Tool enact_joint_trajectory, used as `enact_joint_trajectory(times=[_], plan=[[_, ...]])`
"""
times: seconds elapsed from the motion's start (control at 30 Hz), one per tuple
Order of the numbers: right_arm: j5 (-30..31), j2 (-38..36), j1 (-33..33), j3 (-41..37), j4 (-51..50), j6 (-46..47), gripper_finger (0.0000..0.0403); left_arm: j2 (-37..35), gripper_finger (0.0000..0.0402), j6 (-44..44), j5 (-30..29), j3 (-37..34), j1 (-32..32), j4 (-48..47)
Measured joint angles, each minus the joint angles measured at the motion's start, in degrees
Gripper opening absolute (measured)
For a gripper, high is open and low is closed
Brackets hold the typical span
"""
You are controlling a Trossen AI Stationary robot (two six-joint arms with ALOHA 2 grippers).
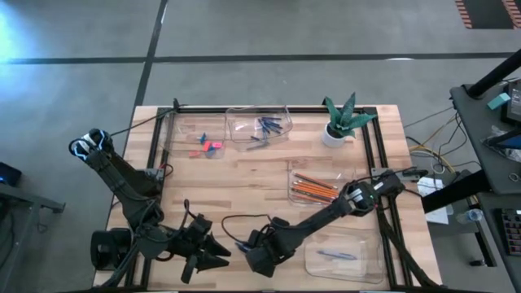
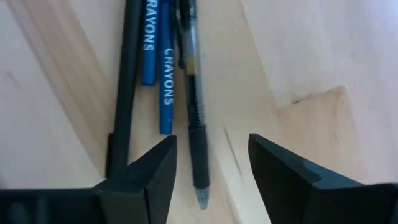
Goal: Sort crayons/erasers/pens/pencils in bins
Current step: Put the black pen into the bottom transparent bin
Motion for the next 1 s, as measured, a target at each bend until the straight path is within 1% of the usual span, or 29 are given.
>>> enact_joint_trajectory(times=[0.3, 0.43, 0.57, 0.87, 1.0], plan=[[-0.6, 2.2, -0.1, 0.0, -0.7, -0.9, 0.0191, 0.0, 0.0141, 0.0, 0.0, 0.0, 0.0, 0.0], [-1.5, 3.1, -0.3, 0.2, -0.6, -0.9, 0.0181, 0.0, 0.0141, 0.0, 0.0, 0.0, 0.0, 0.0], [-1.6, 3.3, -0.4, 0.2, -0.7, -1.1, 0.0149, 0.0, 0.0141, 0.0, 0.0, 0.0, 0.0, 0.0], [-0.8, 3.4, -0.8, 0.1, -1.0, -1.6, 0.0050, 0.0, 0.0141, 0.0, 0.0, 0.0, 0.0, 0.0], [-0.4, 3.3, -0.8, 0.1, -1.0, -1.8, 0.0031, 0.0, 0.0141, 0.0, 0.0, 0.0, 0.0, 0.0]])
